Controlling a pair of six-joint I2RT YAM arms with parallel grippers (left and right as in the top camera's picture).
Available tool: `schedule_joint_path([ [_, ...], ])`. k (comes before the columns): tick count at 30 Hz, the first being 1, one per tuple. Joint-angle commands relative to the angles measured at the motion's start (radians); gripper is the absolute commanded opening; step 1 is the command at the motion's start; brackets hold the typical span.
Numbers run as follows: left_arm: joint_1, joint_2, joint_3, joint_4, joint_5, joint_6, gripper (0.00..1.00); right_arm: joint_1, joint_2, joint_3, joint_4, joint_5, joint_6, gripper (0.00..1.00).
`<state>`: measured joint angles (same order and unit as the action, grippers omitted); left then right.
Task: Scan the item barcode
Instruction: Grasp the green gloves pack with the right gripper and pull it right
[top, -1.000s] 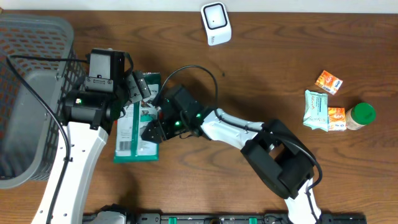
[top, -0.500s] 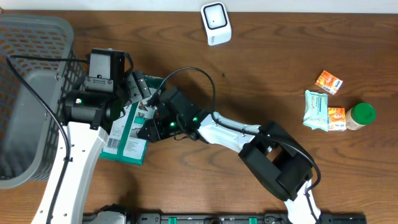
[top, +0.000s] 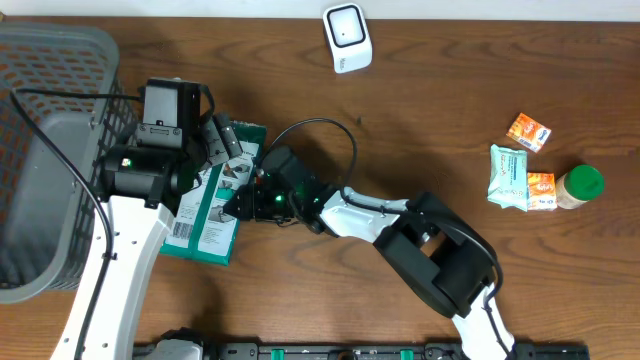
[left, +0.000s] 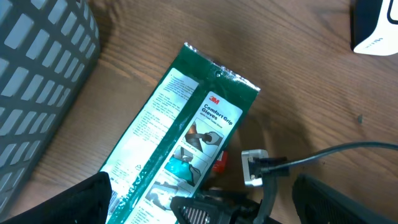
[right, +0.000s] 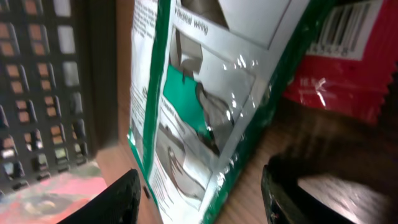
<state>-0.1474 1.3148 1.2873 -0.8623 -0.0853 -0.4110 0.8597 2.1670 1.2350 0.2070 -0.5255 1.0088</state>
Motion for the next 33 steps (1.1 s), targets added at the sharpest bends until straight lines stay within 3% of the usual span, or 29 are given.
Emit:
schedule_joint_path([
  [1, 0.002, -0.002, 0.013, 0.0, -0.013, 0.013, 0.93, 0.003, 0.065, -0.013, 0.045, 0.016, 0.14, 0.55],
  [8, 0.002, -0.002, 0.013, 0.0, -0.013, 0.013, 0.93, 0.005, 0.142, -0.013, 0.233, -0.013, 0.232, 0.35],
  [10, 0.002, -0.002, 0.013, 0.0, -0.013, 0.013, 0.93, 0.004, 0.143, -0.013, 0.227, 0.019, 0.206, 0.17],
  [11, 0.002, -0.002, 0.013, 0.0, -0.013, 0.013, 0.93, 0.004, 0.143, -0.013, 0.227, 0.025, 0.16, 0.02],
  [21, 0.002, -0.002, 0.013, 0.0, -0.013, 0.013, 0.93, -0.024, 0.036, -0.013, 0.168, -0.164, -0.061, 0.01],
  [26, 0.002, -0.002, 0.013, 0.0, -0.013, 0.013, 0.93, -0.052, -0.111, -0.013, -0.035, -0.325, -0.246, 0.01],
  [33, 0.002, -0.002, 0.013, 0.0, -0.013, 0.013, 0.93, -0.16, -0.3, -0.013, -0.507, -0.433, -0.736, 0.01],
])
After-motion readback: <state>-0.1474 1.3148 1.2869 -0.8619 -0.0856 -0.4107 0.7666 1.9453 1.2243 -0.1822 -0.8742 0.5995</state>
